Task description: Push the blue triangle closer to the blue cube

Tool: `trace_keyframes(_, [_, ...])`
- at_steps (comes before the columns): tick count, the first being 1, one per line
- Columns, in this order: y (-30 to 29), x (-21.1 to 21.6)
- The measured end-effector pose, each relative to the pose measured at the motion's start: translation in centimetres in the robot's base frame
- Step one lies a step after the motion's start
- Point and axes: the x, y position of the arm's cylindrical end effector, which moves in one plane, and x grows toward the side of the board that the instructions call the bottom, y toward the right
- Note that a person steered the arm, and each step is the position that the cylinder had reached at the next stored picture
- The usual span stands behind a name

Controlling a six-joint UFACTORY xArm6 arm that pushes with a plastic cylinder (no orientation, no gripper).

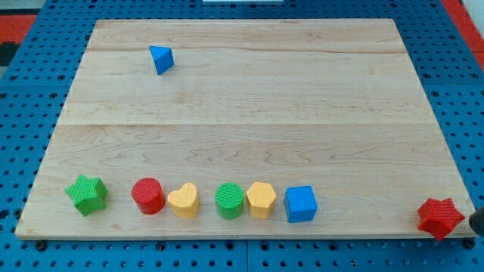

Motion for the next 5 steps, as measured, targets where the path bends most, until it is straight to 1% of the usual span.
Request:
trace_keyframes(2, [-4.0, 0.0])
trace_keyframes(4, [-4.3, -2.8])
trace_keyframes(5, [-2.5, -3.2])
